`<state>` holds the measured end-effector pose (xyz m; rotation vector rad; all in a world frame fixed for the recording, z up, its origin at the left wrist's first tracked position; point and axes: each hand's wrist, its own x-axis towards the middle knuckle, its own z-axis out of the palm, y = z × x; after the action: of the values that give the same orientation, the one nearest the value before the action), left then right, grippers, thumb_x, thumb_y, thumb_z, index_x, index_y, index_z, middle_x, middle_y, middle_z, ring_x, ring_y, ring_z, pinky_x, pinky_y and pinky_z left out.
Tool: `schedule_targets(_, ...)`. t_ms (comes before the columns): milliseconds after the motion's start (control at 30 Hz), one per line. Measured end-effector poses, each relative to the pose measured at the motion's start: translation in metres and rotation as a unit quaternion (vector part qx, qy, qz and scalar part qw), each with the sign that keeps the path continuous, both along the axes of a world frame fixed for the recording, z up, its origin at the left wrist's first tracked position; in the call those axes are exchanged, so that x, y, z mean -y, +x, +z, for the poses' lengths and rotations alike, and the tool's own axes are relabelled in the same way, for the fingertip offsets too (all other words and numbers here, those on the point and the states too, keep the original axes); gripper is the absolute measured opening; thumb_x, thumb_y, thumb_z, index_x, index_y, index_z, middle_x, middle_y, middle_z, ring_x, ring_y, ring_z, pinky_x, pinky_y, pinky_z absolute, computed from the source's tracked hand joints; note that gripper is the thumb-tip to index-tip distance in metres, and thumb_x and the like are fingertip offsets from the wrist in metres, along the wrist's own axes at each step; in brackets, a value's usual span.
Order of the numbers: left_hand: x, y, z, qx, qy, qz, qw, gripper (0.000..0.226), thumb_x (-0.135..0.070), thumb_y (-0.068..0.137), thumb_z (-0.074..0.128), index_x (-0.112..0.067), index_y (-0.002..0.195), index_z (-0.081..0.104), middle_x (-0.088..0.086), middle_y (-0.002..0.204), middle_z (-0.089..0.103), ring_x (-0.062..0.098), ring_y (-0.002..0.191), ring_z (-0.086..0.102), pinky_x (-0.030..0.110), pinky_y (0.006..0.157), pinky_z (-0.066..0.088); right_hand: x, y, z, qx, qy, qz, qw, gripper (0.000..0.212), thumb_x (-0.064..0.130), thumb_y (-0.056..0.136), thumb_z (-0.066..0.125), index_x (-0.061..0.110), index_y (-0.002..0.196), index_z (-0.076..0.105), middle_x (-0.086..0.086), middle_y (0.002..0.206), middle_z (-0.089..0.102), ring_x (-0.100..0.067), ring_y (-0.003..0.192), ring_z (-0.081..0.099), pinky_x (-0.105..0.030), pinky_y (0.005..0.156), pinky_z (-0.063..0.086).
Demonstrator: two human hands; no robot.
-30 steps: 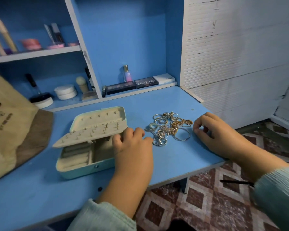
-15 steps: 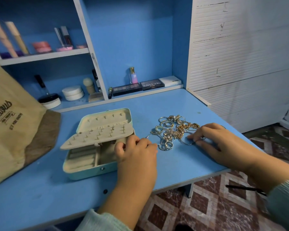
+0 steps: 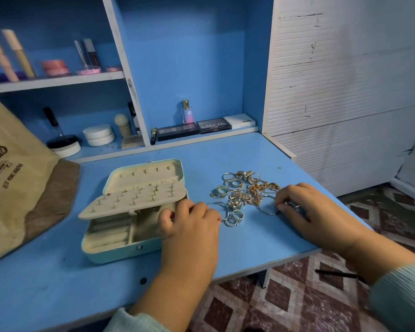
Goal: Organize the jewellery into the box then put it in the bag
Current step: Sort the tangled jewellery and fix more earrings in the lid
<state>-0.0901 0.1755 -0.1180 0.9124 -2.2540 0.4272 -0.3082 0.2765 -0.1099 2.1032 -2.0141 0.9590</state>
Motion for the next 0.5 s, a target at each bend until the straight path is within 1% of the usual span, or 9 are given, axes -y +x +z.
schedule_targets(100, -0.001, -0.001, 0.004, 0.010, 0.015, 0.002, 1.000, 0.009, -0.020, 0.069, 0.070, -0.028, 0.068, 0.066, -0.010, 0.070, 0.059, 0.019, 0.081, 0.047, 0.036, 0.073, 0.023, 0.000, 0.000, 0.000, 0.001, -0.007, -0.007, 1.000, 0.005, 0.031, 0.089, 0.046, 0.030, 0.089, 0.052, 0.022, 0.087, 0.054, -0.006, 0.082, 0.047, -0.021, 0.071, 0.042)
schedule_targets(167, -0.003, -0.004, 0.009, 0.033, 0.049, 0.007, 0.998, 0.017, -0.022, 0.062, 0.081, -0.026, 0.072, 0.068, -0.008, 0.071, 0.060, 0.022, 0.074, 0.056, 0.035, 0.072, 0.023, 0.001, 0.001, 0.001, -0.001, -0.005, -0.010, 1.000, 0.004, 0.032, 0.090, 0.045, 0.032, 0.090, 0.049, 0.015, 0.088, 0.057, -0.010, 0.083, 0.049, -0.023, 0.072, 0.043)
schedule_targets(267, -0.003, -0.012, 0.016, 0.064, 0.073, -0.011, 0.995, 0.030, -0.017, 0.053, 0.085, -0.024, 0.078, 0.071, -0.005, 0.074, 0.062, 0.023, 0.069, 0.060, 0.034, 0.069, 0.023, 0.003, 0.000, 0.000, 0.009, 0.013, -0.019, 1.000, 0.005, 0.018, 0.091, 0.053, 0.023, 0.091, 0.053, 0.008, 0.102, 0.062, -0.019, 0.095, 0.056, -0.032, 0.081, 0.046)
schedule_targets(333, 0.002, -0.020, 0.019, 0.088, 0.088, -0.035, 0.992, 0.038, -0.010, 0.050, 0.078, -0.023, 0.086, 0.073, -0.003, 0.080, 0.066, 0.023, 0.070, 0.062, 0.033, 0.067, 0.023, 0.004, 0.000, 0.000, 0.013, 0.030, -0.019, 0.999, 0.009, 0.010, 0.091, 0.055, 0.018, 0.089, 0.054, 0.011, 0.114, 0.060, -0.013, 0.107, 0.053, -0.029, 0.089, 0.042)
schedule_targets(367, 0.004, -0.024, 0.024, 0.104, 0.102, -0.052, 0.988, 0.043, -0.010, 0.051, 0.069, -0.023, 0.092, 0.073, -0.003, 0.087, 0.068, 0.022, 0.073, 0.063, 0.032, 0.068, 0.024, 0.005, -0.001, -0.001, 0.012, 0.041, -0.017, 0.999, 0.008, 0.009, 0.091, 0.054, 0.017, 0.089, 0.054, 0.014, 0.117, 0.057, -0.008, 0.111, 0.050, -0.025, 0.092, 0.039)
schedule_targets(400, 0.003, -0.027, 0.030, 0.127, 0.122, -0.070, 0.982, 0.053, -0.011, 0.053, 0.058, -0.024, 0.103, 0.071, -0.003, 0.100, 0.068, 0.022, 0.083, 0.064, 0.031, 0.072, 0.025, 0.005, -0.001, 0.000, 0.010, 0.051, -0.012, 0.999, 0.007, 0.010, 0.092, 0.052, 0.016, 0.089, 0.054, 0.016, 0.120, 0.054, -0.005, 0.115, 0.046, -0.023, 0.093, 0.036)
schedule_targets(433, 0.002, -0.029, 0.037, 0.160, 0.143, -0.080, 0.973, 0.064, -0.011, 0.060, 0.048, -0.026, 0.120, 0.062, -0.005, 0.120, 0.062, 0.021, 0.100, 0.059, 0.029, 0.080, 0.025, 0.006, -0.001, 0.000, 0.008, 0.060, -0.006, 0.998, 0.007, 0.014, 0.093, 0.050, 0.018, 0.089, 0.052, 0.017, 0.123, 0.053, -0.004, 0.120, 0.044, -0.023, 0.095, 0.035)
schedule_targets(467, 0.004, -0.031, 0.040, 0.180, 0.153, -0.093, 0.967, 0.069, -0.008, 0.071, 0.037, -0.029, 0.136, 0.045, -0.009, 0.138, 0.047, 0.018, 0.119, 0.048, 0.029, 0.090, 0.022, 0.007, -0.001, 0.000, 0.002, 0.069, 0.000, 0.998, 0.007, 0.020, 0.095, 0.046, 0.023, 0.089, 0.049, 0.017, 0.127, 0.053, -0.004, 0.125, 0.041, -0.025, 0.098, 0.034)
schedule_targets(500, 0.009, -0.033, 0.039, 0.203, 0.162, -0.105, 0.960, 0.069, -0.006, 0.081, 0.032, -0.032, 0.144, 0.028, -0.013, 0.148, 0.032, 0.015, 0.129, 0.035, 0.030, 0.097, 0.018, 0.008, -0.001, 0.001, -0.006, 0.078, 0.004, 0.997, 0.007, 0.027, 0.095, 0.042, 0.029, 0.088, 0.044, 0.018, 0.130, 0.052, -0.004, 0.128, 0.039, -0.027, 0.100, 0.032)
